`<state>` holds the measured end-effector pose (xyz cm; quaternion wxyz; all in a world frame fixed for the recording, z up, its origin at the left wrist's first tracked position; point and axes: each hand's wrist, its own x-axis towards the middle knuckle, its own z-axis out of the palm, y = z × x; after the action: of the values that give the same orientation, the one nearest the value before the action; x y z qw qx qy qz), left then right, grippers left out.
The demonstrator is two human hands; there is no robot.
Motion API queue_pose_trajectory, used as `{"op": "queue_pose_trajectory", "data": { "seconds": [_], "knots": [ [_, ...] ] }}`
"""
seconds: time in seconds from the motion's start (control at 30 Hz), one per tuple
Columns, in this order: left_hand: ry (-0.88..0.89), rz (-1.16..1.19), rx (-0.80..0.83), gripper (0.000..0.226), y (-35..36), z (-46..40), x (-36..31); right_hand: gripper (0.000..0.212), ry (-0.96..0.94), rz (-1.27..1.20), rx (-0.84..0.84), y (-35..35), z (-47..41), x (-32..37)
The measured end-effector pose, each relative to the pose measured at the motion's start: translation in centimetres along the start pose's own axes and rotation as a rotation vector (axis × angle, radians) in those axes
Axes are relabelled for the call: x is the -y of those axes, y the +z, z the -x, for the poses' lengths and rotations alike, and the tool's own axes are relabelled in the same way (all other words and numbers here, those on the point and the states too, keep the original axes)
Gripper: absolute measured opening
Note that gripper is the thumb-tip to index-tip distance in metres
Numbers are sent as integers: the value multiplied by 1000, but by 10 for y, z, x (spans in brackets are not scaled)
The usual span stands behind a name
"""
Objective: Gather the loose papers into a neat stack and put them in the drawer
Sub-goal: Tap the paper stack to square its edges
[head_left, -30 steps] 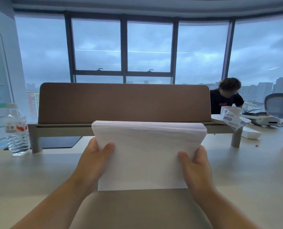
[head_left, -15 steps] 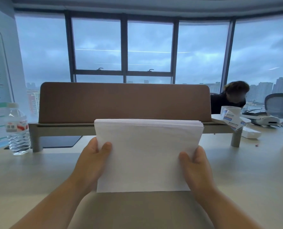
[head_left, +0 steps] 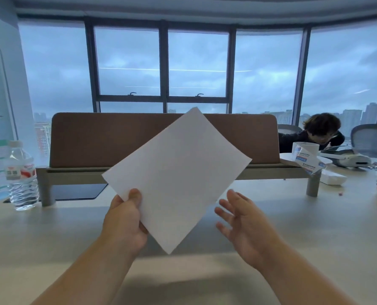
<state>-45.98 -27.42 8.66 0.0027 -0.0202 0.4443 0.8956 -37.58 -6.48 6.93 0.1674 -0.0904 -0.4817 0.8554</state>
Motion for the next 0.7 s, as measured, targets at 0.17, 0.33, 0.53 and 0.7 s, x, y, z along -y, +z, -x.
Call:
{"op": "queue_pose_trajectory", "data": {
  "seconds": [0.17,0.33,0.53,0.7],
  "knots": [
    [-113,-37,123,12,1,7,19,21,-50,-17,-81,19,2,-14],
    [-120,-244,344,34,-3,12,11,17,-255,253,-339,2,-6,-7],
    [15,-553,477,25,-13,-1,-29,23,-353,517,-303,-8,2,12],
    [204,-720,368,19,-7,4,-17,18,-471,709,-214,6,14,6]
  ]
}}
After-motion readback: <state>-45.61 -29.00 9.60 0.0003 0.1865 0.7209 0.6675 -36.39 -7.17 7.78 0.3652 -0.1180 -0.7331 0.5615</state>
